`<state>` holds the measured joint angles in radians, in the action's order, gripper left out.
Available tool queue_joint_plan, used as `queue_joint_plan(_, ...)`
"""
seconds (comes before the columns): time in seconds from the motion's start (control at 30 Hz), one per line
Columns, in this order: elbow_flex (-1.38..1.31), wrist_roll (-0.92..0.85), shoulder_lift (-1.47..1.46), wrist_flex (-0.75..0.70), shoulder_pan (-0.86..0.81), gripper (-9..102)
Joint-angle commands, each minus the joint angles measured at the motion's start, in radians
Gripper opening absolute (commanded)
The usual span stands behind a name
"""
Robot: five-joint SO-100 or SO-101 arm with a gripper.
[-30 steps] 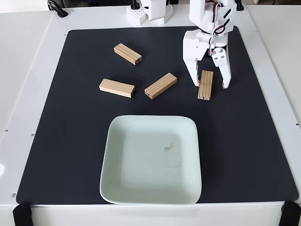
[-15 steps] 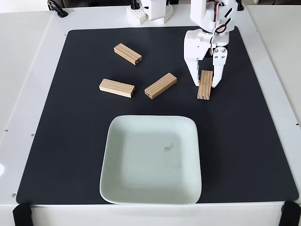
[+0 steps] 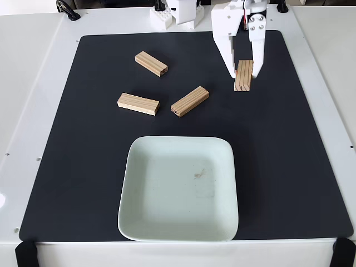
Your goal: Pick up the wooden block and place them on the plate.
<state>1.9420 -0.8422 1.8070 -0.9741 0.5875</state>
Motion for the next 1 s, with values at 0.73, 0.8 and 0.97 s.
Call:
queue_joint_plan(0.73,-1.144,0.69,-0.788,0.196,-0.347,-1)
queue_joint_plan(0.8,-1.218,0.726,-0.87,0.196,-0.359,-1)
queue_joint_plan(0.97,-1.353,0.775,-1.0,0.196,-0.377,-1)
